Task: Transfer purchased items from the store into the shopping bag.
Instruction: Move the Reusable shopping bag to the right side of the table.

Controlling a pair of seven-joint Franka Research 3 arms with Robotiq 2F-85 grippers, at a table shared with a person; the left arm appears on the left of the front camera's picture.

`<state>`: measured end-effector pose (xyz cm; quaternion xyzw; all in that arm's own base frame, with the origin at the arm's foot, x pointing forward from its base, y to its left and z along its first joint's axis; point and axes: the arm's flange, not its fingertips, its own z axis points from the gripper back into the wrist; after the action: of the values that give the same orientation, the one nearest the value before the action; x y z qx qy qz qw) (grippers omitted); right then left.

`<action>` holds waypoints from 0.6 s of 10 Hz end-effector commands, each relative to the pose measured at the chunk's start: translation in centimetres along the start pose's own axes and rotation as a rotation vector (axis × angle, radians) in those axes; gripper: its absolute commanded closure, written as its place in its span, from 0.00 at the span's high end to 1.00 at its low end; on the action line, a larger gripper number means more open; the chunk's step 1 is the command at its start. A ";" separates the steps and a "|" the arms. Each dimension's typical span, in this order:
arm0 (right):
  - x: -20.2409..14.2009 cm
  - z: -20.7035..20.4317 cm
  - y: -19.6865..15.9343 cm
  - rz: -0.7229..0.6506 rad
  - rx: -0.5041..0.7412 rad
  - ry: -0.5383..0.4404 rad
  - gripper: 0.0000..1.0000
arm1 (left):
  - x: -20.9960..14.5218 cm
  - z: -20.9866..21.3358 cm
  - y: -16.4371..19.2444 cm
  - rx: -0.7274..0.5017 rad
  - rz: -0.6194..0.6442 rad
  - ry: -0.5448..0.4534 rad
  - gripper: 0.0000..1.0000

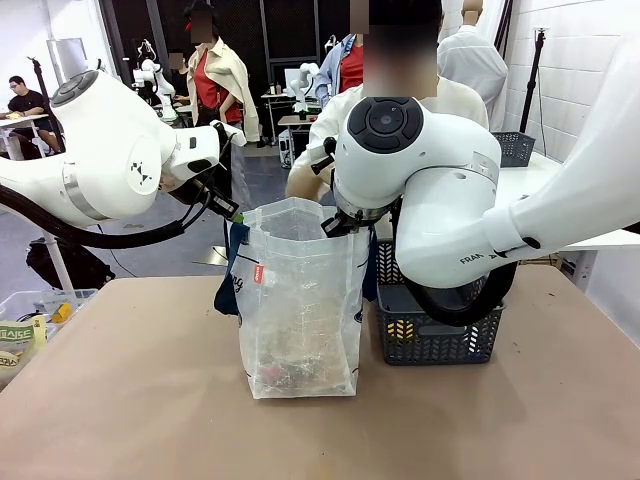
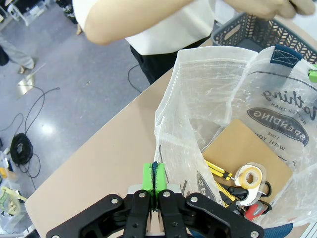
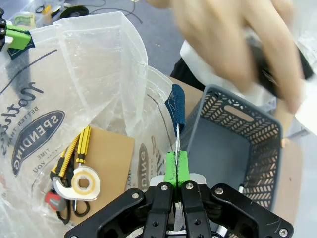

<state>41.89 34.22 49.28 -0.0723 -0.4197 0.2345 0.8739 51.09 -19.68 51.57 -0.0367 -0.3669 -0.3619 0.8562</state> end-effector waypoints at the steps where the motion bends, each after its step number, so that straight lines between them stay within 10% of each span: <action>1: 0.2 0.3 -0.2 -0.008 0.012 0.009 0.00 | 0.4 0.0 0.1 0.000 0.001 0.000 0.00; 6: 0.2 0.3 -0.2 -0.008 0.012 0.009 0.00 | 0.4 0.0 0.1 0.000 0.001 0.000 0.00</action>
<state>41.89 34.22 49.28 -0.0723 -0.4197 0.2344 0.8739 51.09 -19.68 51.57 -0.0367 -0.3669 -0.3619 0.8562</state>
